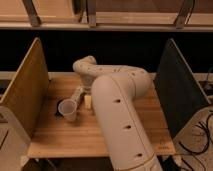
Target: Drag the ceramic bowl in a circle
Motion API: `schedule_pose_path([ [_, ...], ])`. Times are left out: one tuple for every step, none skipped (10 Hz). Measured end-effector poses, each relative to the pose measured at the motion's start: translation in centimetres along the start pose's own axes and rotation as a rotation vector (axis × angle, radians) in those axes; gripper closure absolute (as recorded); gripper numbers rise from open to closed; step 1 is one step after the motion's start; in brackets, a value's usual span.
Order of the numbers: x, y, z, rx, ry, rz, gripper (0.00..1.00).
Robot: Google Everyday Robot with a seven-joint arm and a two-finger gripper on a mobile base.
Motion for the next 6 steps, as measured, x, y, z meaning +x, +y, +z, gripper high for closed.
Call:
schedule_pose_path([
  [-0.7, -0.2, -0.2, 0.011, -0.005, -0.017, 0.2],
  [-1.1, 0.0, 0.2, 0.006, -0.013, -0.023, 0.2],
  [-1.3, 0.1, 0.7, -0.003, -0.022, -0.022, 0.2],
  [-1.5, 0.2, 1.2, -0.012, -0.028, -0.02, 0.2],
  [-1.3, 0.2, 1.4, -0.015, -0.032, -0.015, 0.2],
  [-1.2, 0.0, 1.5, -0.013, -0.034, -0.01, 0.2],
])
